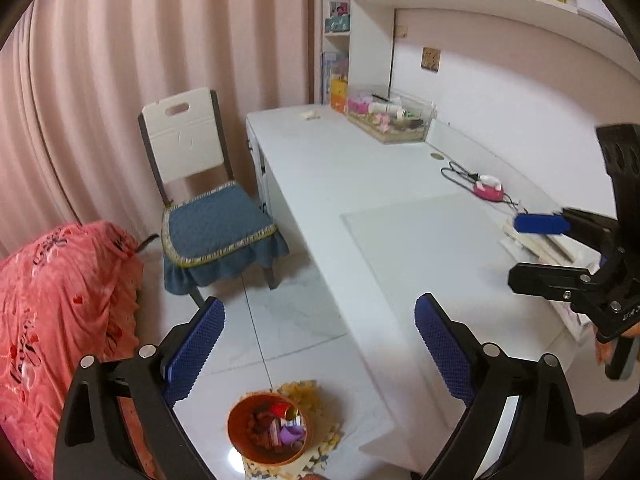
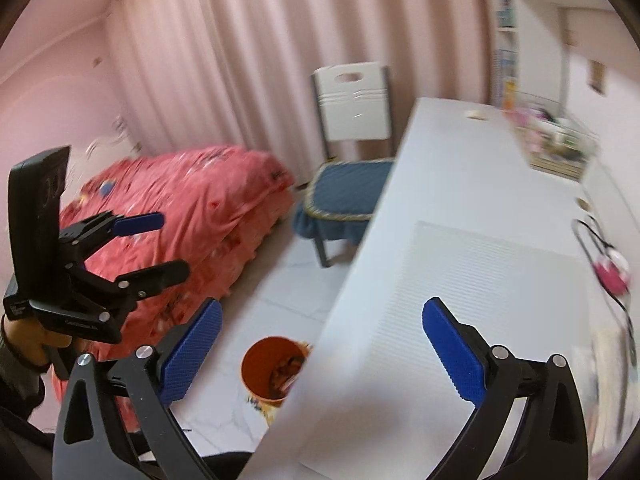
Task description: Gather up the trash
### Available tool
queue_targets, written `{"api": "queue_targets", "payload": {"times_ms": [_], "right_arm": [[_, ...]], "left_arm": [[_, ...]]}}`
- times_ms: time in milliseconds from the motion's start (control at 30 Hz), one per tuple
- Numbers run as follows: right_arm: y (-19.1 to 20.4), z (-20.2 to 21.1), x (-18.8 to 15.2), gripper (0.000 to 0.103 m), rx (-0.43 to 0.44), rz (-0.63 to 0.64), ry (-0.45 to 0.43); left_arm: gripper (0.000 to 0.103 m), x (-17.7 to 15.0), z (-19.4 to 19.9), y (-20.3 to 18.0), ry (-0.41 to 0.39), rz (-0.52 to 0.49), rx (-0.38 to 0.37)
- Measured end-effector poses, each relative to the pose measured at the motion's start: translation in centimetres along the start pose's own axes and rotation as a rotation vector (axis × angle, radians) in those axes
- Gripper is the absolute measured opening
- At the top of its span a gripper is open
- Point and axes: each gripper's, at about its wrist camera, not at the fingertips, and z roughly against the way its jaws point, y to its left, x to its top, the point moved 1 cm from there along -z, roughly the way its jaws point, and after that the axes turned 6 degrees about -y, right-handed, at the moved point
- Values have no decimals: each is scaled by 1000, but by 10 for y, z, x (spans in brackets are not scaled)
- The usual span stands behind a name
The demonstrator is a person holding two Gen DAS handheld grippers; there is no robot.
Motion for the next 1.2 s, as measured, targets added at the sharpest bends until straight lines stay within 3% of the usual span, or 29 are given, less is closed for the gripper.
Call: {"api": "queue_targets", "payload": {"times_ms": [300, 400, 533, 767, 1200], "right_arm": [[-34, 52, -12, 98, -182, -106, -107], [-37, 61, -12, 98, -219, -126, -152], [-41, 65, -15, 98, -215, -157, -168], [-35, 60, -14, 98, -208, -122, -156], [-20, 45, -8, 98, -165, -96, -136]], "left_arm": [[97, 25, 13, -43, -66, 31, 71], [97, 27, 13, -47, -77, 77, 57], [97, 26, 13, -54, -86, 111, 35], [97, 26, 14, -52, -92, 105, 123], [97, 28, 17, -52, -93, 80, 123]]}}
